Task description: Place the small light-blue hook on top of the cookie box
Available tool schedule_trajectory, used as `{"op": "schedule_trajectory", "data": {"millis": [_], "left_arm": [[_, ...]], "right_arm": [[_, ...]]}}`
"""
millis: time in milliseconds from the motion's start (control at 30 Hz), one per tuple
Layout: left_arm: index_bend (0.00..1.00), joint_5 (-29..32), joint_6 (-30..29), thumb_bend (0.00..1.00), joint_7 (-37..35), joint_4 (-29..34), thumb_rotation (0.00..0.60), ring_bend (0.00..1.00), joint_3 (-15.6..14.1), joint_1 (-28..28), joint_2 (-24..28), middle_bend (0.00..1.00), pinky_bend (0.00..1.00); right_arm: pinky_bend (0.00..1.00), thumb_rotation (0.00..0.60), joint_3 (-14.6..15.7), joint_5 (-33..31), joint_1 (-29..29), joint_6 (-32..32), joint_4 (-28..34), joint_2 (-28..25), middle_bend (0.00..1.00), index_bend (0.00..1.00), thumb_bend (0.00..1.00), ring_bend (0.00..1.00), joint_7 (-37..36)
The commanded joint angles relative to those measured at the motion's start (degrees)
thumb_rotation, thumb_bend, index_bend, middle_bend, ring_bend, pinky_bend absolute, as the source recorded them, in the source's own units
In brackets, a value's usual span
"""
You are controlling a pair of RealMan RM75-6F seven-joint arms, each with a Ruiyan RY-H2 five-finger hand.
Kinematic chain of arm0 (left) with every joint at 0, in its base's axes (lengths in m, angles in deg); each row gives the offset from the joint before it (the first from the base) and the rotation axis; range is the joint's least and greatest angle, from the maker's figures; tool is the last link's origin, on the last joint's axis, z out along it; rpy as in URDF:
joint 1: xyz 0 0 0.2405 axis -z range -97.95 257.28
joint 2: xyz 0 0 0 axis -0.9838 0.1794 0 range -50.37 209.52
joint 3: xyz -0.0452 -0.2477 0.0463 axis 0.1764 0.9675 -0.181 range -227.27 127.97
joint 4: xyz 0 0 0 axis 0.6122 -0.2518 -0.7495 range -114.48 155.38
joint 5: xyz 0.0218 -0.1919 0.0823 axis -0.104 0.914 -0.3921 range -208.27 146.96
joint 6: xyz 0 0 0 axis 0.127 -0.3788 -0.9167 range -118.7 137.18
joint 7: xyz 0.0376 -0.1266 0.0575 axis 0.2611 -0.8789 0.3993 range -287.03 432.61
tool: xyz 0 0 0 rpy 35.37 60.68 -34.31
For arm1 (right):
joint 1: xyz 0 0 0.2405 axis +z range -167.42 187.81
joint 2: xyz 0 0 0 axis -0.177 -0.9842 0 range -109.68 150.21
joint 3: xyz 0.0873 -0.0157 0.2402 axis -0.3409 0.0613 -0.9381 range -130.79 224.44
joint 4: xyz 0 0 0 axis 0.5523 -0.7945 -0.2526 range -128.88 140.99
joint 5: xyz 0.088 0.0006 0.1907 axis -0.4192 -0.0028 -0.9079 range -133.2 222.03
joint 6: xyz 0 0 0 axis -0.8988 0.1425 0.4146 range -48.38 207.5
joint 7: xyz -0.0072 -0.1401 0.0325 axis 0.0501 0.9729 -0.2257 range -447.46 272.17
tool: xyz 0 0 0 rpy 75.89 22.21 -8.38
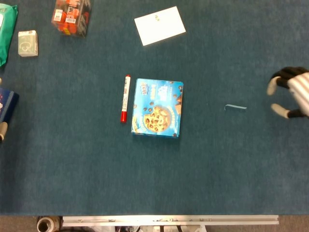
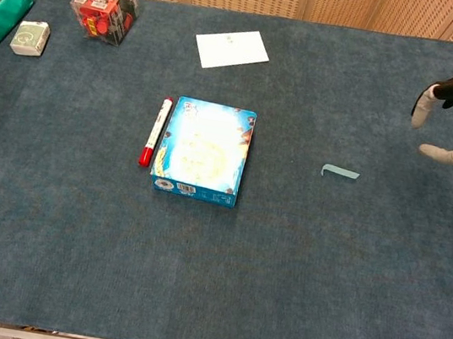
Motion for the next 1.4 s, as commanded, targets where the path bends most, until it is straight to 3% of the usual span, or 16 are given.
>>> {"op": "schedule_trajectory", "data": {"millis": [33,733,1400], "left_arm": [[0.08,-0.25,-0.12,0.28,-0.15,0.00,0.600,0.04,-0.11,-0.05,0.04,0.07,0.00],[0.08,-0.42,-0.18,0.28,-1.38,-1.84,0.600,0.04,-0.47,-0.40,-1.01,0.07,0.00],[0.08,-0.63,-0.53,0.28,-4.96,-4.71,0.600,0.04,-0.81,-0.96,-1.31,0.07,0.00]], "right_arm": [[0.30,0.600,-0.41,-1.38,2.30,-2.92,-1.76,2.75,0.40,0.50,0.23,0.27,3.06],[0.31,0.600,-0.02,-13.61,8.91,-9.44,-10.09,16.28,0.40,0.52,0.22,0.27,27.16],[0.31,0.600,1.82,-17.91,11.28,-9.02,-13.07,22.21,0.40,0.55,0.22,0.27,35.94]]}}
